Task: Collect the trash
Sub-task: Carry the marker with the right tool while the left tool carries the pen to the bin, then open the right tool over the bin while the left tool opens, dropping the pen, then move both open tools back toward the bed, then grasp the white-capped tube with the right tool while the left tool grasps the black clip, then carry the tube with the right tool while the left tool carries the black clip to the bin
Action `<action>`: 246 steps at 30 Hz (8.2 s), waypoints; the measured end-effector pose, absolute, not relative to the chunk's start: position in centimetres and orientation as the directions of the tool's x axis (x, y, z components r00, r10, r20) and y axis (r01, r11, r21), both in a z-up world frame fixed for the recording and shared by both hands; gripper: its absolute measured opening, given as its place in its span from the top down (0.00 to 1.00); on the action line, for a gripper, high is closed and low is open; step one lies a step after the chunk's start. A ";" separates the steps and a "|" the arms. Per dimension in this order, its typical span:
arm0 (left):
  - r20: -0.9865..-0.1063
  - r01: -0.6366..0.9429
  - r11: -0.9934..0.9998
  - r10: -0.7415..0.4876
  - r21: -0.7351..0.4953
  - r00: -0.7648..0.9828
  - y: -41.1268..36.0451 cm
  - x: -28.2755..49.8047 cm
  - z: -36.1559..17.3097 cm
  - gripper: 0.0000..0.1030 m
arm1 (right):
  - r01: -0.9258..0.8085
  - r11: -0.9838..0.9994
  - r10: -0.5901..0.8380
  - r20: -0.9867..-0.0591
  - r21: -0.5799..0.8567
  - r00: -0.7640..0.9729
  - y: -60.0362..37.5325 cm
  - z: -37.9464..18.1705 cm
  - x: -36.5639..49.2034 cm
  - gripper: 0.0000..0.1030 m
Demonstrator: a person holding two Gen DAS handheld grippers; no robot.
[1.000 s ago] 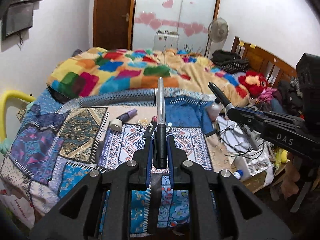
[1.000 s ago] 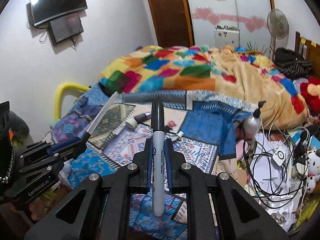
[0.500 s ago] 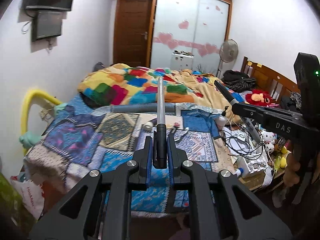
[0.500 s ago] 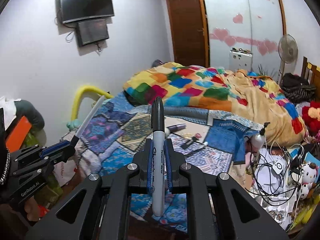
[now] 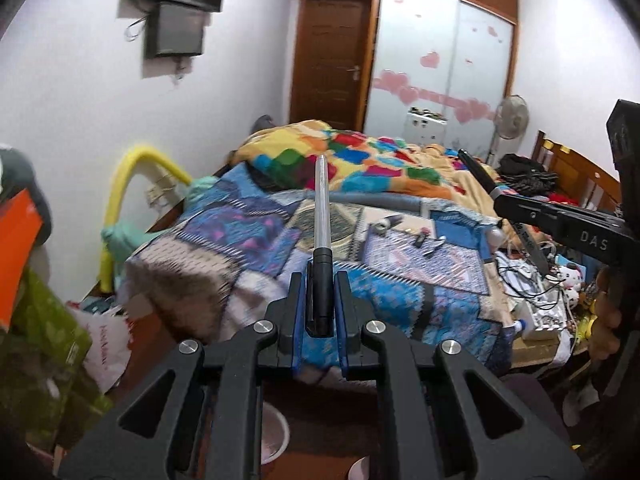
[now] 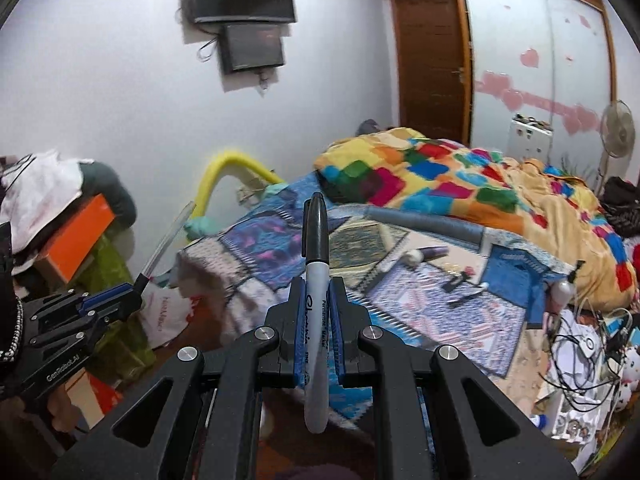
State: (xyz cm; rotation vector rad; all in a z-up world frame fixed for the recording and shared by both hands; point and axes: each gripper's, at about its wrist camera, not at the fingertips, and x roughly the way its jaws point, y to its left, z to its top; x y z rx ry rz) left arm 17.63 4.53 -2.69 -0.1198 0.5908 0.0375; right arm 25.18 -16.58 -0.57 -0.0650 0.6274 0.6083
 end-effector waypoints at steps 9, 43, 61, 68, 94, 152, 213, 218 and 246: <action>-0.625 -0.189 0.979 0.099 -0.079 0.774 10.0 13.2 -6.5 0.87 | -0.638 0.760 0.561 -0.616 0.119 0.553 -10.6 -3.1 22.8 0.90; -0.937 -0.421 0.886 -0.042 -0.195 0.346 16.2 14.5 -30.3 0.88 | -0.786 0.590 0.345 -0.938 0.187 0.036 6.4 -26.0 23.0 0.90; -0.962 -0.476 0.856 -0.079 -0.200 0.263 17.7 18.5 -34.4 0.88 | -0.729 0.636 0.283 -0.955 0.254 -0.086 8.7 -30.5 26.2 0.62; -0.968 -0.494 0.849 -0.077 -0.189 0.238 18.3 19.4 -34.8 0.87 | -0.733 0.634 0.301 -0.952 0.246 -0.060 7.2 -29.3 26.6 0.62; -0.823 -0.410 0.906 0.151 -0.106 0.548 12.6 15.2 -17.4 0.62 | -0.750 0.624 0.480 -0.865 0.219 0.147 -0.7 -17.0 23.2 0.62; -0.724 0.063 0.993 -0.114 -0.097 0.681 -12.7 43.6 -14.4 0.47 | -0.238 0.958 0.273 -0.760 0.160 0.590 -31.5 -14.0 43.0 0.43; -0.797 0.296 0.946 -0.277 -0.130 0.537 -19.8 54.1 -20.4 0.76 | -0.218 0.959 0.275 -0.761 0.179 0.588 -32.6 -18.1 51.4 0.83; -0.755 0.268 0.955 -0.265 -0.123 0.600 -18.6 51.2 -16.4 0.77 | -0.234 0.956 0.287 -0.733 0.178 0.617 -32.0 -15.0 49.7 0.83; -0.570 -0.049 0.995 -0.009 -0.086 0.822 0.6 28.3 -3.9 0.77 | -0.519 0.848 0.465 -0.623 0.109 0.629 -15.7 -3.7 35.2 0.83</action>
